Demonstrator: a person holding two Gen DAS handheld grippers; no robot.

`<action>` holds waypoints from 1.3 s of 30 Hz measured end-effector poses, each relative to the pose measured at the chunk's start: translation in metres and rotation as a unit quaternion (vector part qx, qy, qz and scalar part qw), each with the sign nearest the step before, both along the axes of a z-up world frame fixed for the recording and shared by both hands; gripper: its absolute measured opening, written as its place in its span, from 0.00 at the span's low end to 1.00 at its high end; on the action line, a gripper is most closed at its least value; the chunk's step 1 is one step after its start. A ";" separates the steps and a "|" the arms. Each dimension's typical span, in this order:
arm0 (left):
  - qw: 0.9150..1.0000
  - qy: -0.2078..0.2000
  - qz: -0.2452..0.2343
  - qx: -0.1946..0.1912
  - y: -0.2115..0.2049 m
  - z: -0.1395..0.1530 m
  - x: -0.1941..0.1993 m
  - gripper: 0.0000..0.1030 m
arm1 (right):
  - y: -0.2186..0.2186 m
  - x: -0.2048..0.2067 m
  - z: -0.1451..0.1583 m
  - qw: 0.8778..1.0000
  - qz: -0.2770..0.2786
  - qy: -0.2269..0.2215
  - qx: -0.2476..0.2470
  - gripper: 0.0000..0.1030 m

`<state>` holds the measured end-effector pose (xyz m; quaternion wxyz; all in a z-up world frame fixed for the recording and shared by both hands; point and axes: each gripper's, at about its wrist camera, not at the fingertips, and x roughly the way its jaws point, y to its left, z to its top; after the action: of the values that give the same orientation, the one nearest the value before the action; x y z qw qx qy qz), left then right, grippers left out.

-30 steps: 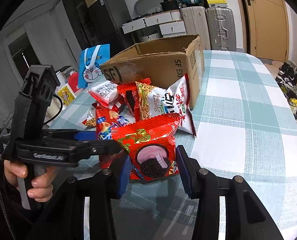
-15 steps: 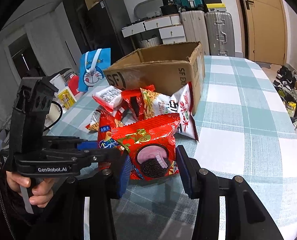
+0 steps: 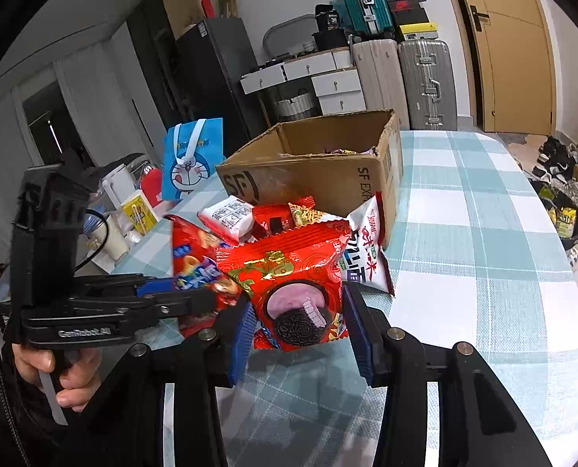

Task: Organize snacks
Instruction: 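Carry both held packs over the cardboard box and open both grippers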

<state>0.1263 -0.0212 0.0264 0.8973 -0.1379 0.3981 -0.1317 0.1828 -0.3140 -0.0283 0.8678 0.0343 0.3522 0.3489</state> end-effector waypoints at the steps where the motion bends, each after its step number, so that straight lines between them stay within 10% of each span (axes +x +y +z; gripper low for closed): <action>1: 1.000 -0.003 0.001 0.000 0.004 0.002 -0.006 0.27 | -0.001 0.000 0.001 1.000 -0.003 -0.002 0.001 0.43; 39: 0.994 -0.086 0.058 0.029 0.059 0.086 0.060 0.27 | 0.014 0.053 0.061 0.995 -0.072 -0.036 0.055 0.43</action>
<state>0.1860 0.0380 0.1120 0.9380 -0.1227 0.3144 -0.0790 0.2362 -0.3004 0.0323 0.8995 0.0944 0.2976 0.3056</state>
